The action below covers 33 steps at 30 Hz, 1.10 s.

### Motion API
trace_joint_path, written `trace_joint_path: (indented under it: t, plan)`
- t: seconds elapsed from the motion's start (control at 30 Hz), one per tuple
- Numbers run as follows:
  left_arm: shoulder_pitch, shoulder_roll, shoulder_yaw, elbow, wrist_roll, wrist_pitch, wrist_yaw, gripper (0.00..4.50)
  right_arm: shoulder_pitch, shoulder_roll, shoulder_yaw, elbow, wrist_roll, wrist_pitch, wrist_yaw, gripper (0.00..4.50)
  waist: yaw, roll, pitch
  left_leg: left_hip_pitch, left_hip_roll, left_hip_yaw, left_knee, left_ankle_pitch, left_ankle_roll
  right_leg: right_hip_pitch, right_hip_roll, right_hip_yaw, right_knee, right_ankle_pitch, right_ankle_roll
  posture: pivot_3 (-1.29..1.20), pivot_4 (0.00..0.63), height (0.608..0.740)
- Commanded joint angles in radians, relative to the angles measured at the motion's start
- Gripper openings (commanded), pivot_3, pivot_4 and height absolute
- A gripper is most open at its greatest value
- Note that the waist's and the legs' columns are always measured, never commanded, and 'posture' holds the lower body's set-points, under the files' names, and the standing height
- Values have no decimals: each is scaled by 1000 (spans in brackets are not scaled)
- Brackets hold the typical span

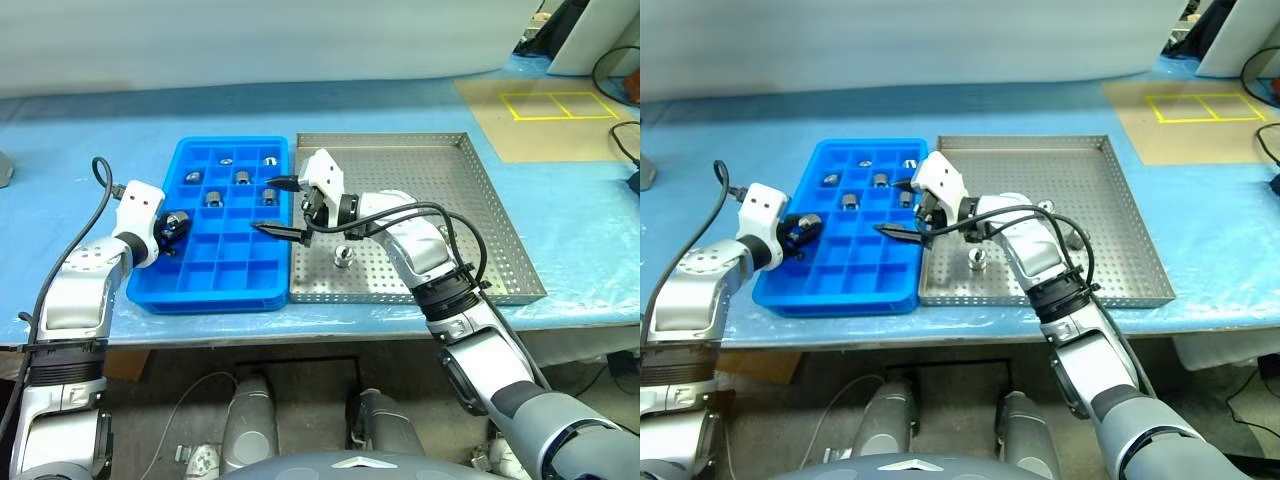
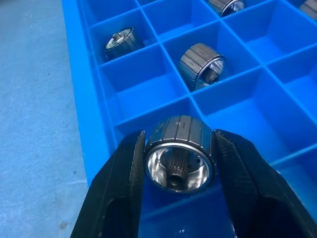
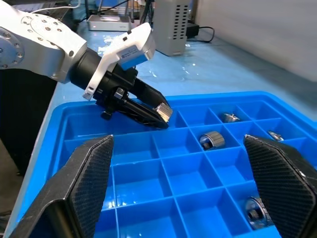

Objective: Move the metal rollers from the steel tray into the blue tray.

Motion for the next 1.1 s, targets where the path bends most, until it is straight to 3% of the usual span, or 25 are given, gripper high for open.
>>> trace_joint_path:
  t: [0.03, 0.1, 0.27, 0.47, 0.9, 1.1]
  plan:
    - [-20, 21, -1, 50, 11, -36, 20, 1814, 9, -4, -15, -52, -4, -8, -15, 4391, 0, 0, 0, 0, 0, 0, 0, 0, 0, 0, 0, 0, 0, 0, 0, 108, 150, 740]
    - [-28, 17, -7, 67, 7, -49, 22, 1814, 15, -9, -15, -56, -10, -9, -22, 4391, 0, 0, 0, 0, 0, 0, 0, 0, 0, 0, 0, 0, 0, 0, 0, 102, 150, 740]
    - [-34, 21, -27, 37, -22, -49, -9, 3424, 29, -18, -22, -69, -12, -4, -39, 4391, -4, 0, 0, 1, 0, 0, 0, 1, -1, 0, 0, 0, 1, 0, 0, 83, 150, 740]
    - [-25, 26, 42, -37, -170, -12, -115, 3424, 53, -43, -42, -98, -12, 16, -65, 4391, 5, 0, 0, 0, -1, 0, 0, 1, -1, 0, -1, 0, 0, 0, 0, 51, 150, 740]
    - [-73, 71, -53, 83, -83, -89, -99, 3424, 130, -100, -73, -197, -6, 81, -117, 4391, -18, 0, 0, 0, -1, 0, 0, 1, -1, 0, 0, 0, 1, 0, 0, -12, 150, 740]
    - [-31, 66, -34, -109, -239, -21, -225, 3424, 150, -110, -70, -219, -10, 99, -132, 4391, -26, 0, 0, 0, -1, 0, 0, 1, -1, 0, 0, 0, 0, 0, 0, -24, 150, 740]
